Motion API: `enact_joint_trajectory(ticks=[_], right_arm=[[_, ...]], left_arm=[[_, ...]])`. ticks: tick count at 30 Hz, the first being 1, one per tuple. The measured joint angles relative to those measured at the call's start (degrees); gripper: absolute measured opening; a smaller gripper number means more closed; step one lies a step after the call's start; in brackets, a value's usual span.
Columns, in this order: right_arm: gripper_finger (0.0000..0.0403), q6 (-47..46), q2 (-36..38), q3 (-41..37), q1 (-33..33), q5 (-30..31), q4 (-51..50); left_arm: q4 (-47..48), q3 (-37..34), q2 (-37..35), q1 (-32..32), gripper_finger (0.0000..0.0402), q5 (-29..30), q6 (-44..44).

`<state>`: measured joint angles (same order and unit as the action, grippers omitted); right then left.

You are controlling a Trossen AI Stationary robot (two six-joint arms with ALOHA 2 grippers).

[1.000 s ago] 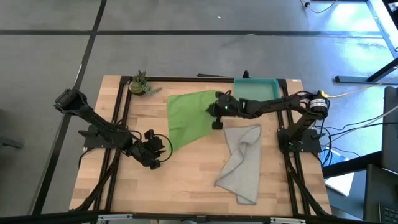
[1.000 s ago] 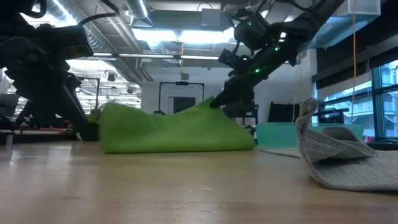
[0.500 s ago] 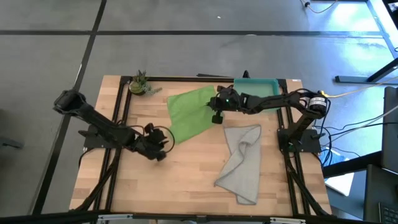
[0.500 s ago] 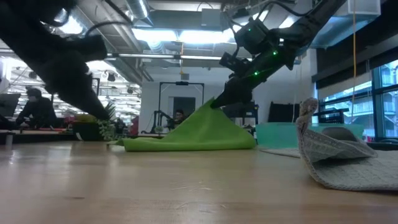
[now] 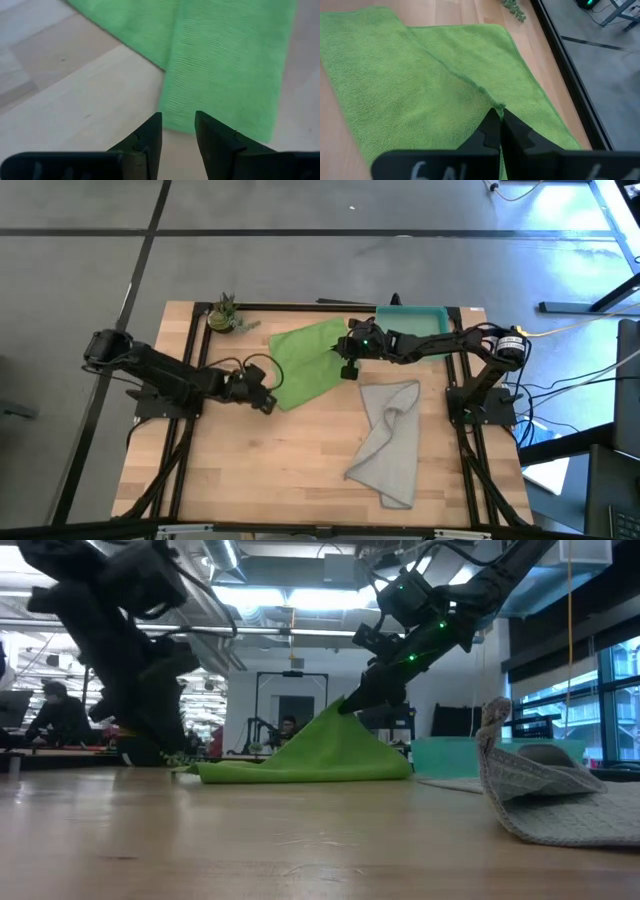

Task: Roll microfiber towels into tight, uniform cylinder then place into a basket
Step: Fold the green microfiber cloth

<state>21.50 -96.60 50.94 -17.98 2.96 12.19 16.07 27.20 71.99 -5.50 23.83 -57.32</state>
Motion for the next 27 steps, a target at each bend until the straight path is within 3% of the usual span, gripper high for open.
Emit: enact_joint_trajectory(ticks=[9, 21, 27], right_arm=[[0.0003, 0.02, -0.02, -0.01, 0.00, 0.00, -0.01], [0.0003, 0.02, -0.02, -0.02, 0.02, 0.00, 0.00], [0.0003, 0.02, -0.04, -0.02, 0.00, 0.00, 0.00]], left_arm=[[-0.60, 0.00, 0.00, 7.60, 0.0113, -6.12, 2.42], [-0.86, -1.17, 0.08, 7.85, 0.0113, -7.02, 3.87], [-6.02, -1.74, 3.06, 7.69, 0.0113, -8.95, 4.92]])
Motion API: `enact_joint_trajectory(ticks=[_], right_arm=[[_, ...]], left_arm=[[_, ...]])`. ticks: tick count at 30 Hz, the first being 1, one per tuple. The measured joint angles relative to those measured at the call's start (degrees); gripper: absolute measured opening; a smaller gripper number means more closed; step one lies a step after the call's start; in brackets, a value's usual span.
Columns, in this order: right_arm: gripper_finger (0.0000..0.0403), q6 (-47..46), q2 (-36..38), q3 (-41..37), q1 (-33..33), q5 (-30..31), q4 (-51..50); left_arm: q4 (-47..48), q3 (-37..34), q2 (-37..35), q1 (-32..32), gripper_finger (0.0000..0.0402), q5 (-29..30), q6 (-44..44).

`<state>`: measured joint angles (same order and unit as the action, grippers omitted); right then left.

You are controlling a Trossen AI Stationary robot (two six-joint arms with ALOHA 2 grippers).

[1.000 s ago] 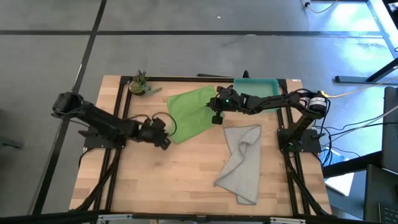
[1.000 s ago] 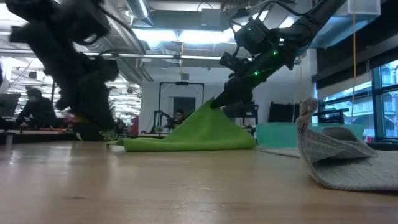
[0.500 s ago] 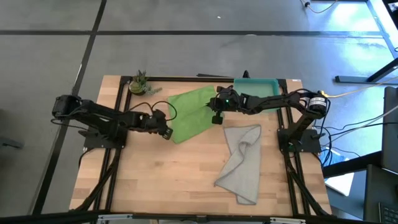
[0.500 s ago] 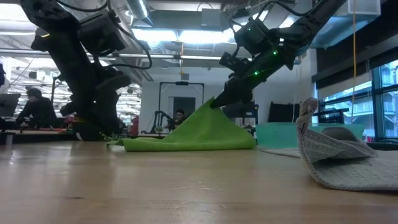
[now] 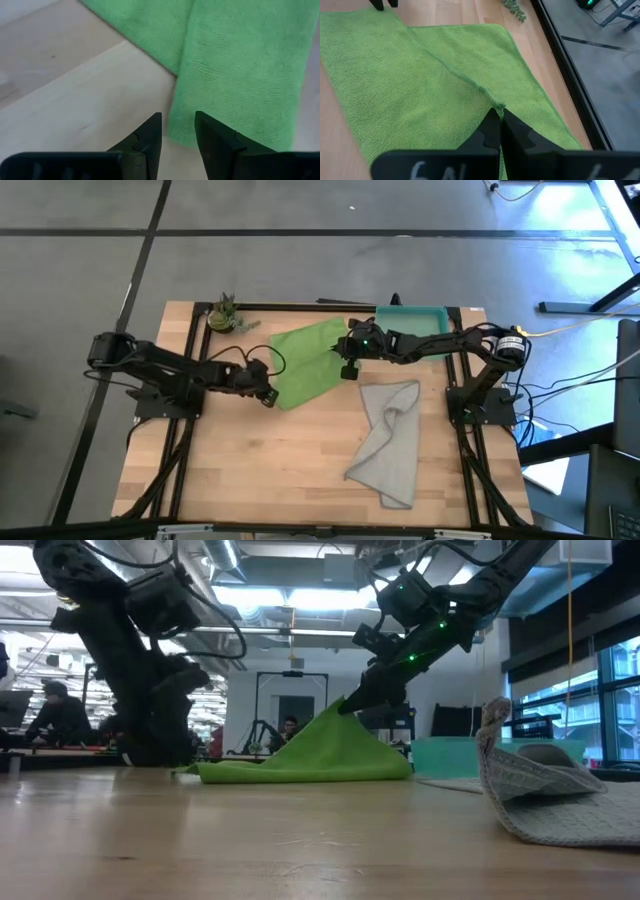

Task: Roll microfiber towels into tight, uniform cylinder then place into a basket
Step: Fold the green microfiber cloth

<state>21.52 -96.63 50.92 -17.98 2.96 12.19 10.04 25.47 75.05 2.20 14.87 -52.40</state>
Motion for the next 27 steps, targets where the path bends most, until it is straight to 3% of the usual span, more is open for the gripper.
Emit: enact_joint_trajectory(ticks=[12, 20, 27], right_arm=[[0.0003, -0.04, -0.03, -0.02, 0.00, 0.00, 0.00], [0.0003, 0.11, 0.50, -0.02, 0.00, 1.84, -0.02], [0.0003, 0.17, 1.70, -0.07, -0.02, 2.97, 0.56]], left_arm=[[-4.70, 0.16, 4.88, 0.04, 0.0107, -0.47, 6.31], [-4.19, -0.10, 2.02, 0.04, 0.0011, -2.70, 9.53], [-3.86, -0.09, -1.67, 0.35, 0.0003, -0.10, 12.23]])
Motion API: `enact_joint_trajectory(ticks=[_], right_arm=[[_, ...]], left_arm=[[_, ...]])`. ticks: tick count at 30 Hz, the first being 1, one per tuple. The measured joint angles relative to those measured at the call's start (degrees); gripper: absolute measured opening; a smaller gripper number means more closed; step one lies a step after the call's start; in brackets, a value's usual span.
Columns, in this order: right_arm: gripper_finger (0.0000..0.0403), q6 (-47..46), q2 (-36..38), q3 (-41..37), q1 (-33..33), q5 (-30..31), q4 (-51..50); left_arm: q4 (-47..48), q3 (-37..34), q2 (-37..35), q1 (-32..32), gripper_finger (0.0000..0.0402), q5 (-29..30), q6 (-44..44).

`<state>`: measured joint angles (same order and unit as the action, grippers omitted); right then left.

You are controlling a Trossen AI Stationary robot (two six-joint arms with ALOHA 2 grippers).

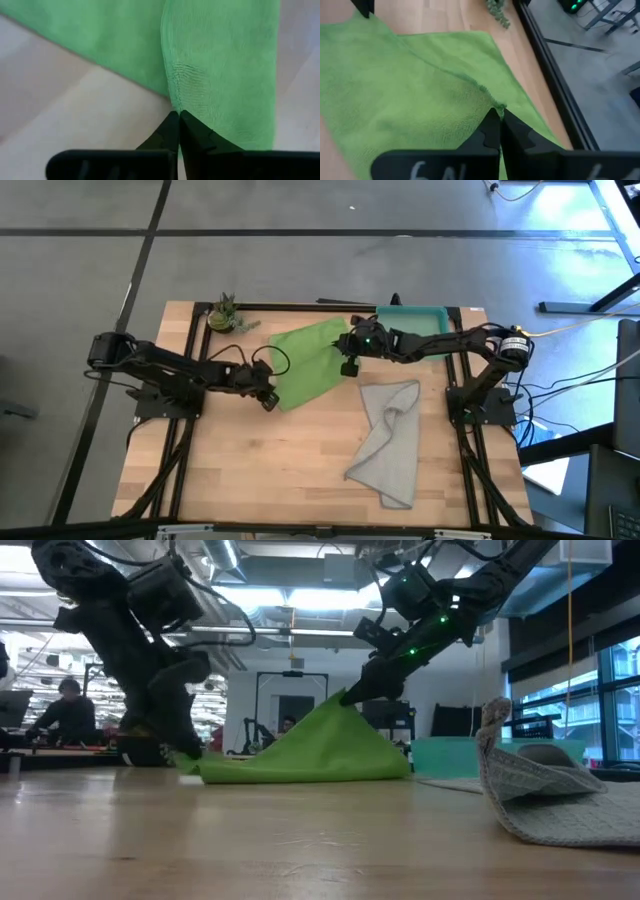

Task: Roll microfiber towels into tight, uniform cylinder then place into a basket
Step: Fold the green microfiber cloth

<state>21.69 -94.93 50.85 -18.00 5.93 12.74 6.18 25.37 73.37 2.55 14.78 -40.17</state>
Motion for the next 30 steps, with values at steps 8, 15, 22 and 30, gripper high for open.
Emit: enact_joint_trajectory(ticks=[8, 15, 22, 30], right_arm=[[0.0003, 0.10, 0.11, 0.00, -0.41, 8.96, 0.34], [0.0003, -0.41, 0.08, 0.00, -2.85, 9.49, 0.34], [0.0003, -0.37, 0.00, 0.00, -5.37, 9.43, -0.12], [0.0003, -0.22, -0.05, 0.00, -5.97, 7.98, -0.47]], left_arm=[[-0.42, 0.08, -6.21, 4.22, 0.0001, 9.35, 7.90], [-1.75, 0.08, -5.57, 9.68, 0.0001, 13.70, 14.18], [-8.34, 0.08, -2.45, 13.51, 0.0000, 14.72, 19.58], [-12.88, 0.08, 2.47, 16.26, 0.0000, 14.77, 21.55]])
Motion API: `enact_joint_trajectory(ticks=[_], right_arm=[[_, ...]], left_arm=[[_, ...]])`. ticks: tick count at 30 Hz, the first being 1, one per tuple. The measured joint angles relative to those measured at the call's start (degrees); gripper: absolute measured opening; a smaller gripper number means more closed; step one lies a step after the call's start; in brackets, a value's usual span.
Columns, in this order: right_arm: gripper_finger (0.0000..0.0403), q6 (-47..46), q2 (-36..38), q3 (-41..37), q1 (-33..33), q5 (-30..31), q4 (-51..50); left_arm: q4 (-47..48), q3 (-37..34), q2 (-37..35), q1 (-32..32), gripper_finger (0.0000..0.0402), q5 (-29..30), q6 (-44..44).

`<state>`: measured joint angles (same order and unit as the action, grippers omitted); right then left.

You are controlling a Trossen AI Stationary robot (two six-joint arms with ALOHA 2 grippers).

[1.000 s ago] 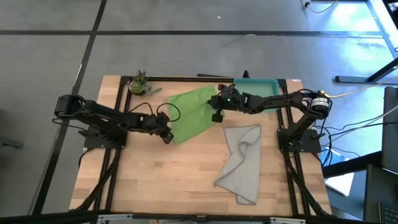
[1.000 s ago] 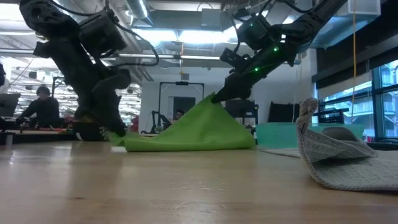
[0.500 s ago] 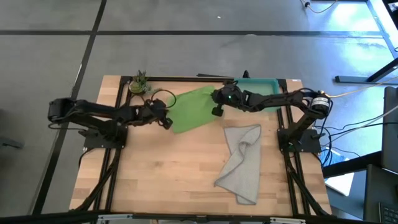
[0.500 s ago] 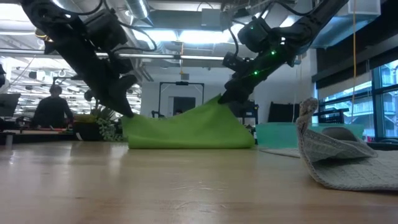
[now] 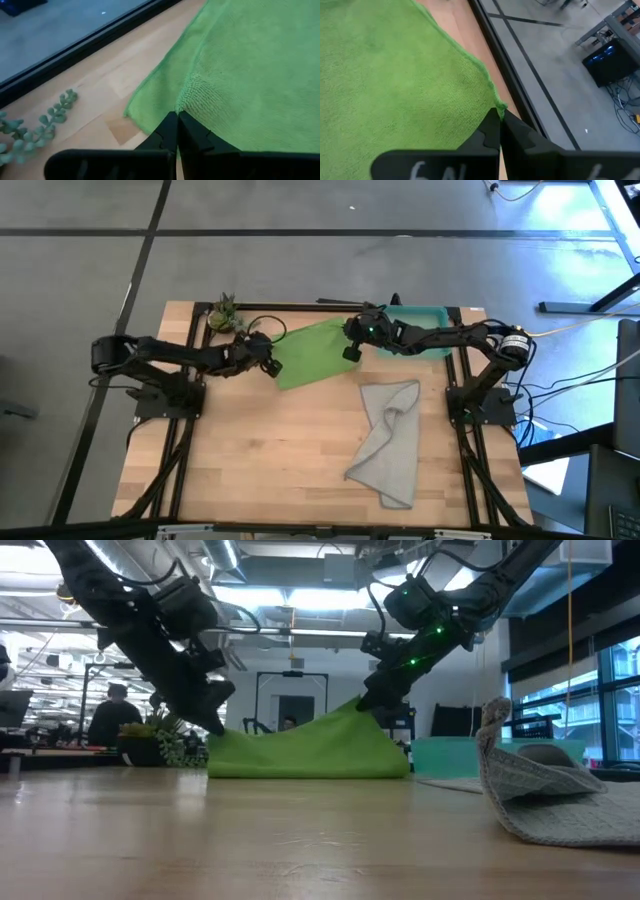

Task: Roll microfiber towels into tight, uniform cylinder then place into a basket
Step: Fold the green microfiber cloth, then roll the green microfiber cloth

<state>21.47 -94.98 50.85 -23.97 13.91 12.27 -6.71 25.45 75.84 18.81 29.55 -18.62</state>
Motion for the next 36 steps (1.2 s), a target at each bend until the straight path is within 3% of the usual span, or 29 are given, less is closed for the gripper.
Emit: enact_joint_trajectory(ticks=[8, 25, 28, 32, 36], right_arm=[[0.0013, -0.16, 0.00, 0.00, -0.04, -0.08, -0.04], [0.0102, -0.35, -0.07, 0.09, -0.02, -0.77, 0.11], [0.0118, -1.23, -0.07, 0.09, -0.04, -8.51, -0.49], [0.0125, -5.54, -0.15, 0.11, 0.24, -21.33, -5.53], [0.0125, -8.59, -1.82, -0.55, 0.40, -22.72, -8.17]], left_arm=[[-2.08, 0.00, 2.52, 1.93, 0.0013, -0.06, 1.20], [-3.54, 0.00, 2.53, 5.49, 0.0095, -0.70, 1.09], [-7.14, 0.00, 2.53, 5.44, 0.0097, -3.58, 1.28], [-8.98, 0.08, 3.13, 5.31, 0.0093, -17.00, 3.12], [-8.75, 0.09, 5.87, 4.13, 0.0095, -20.96, 4.59]])
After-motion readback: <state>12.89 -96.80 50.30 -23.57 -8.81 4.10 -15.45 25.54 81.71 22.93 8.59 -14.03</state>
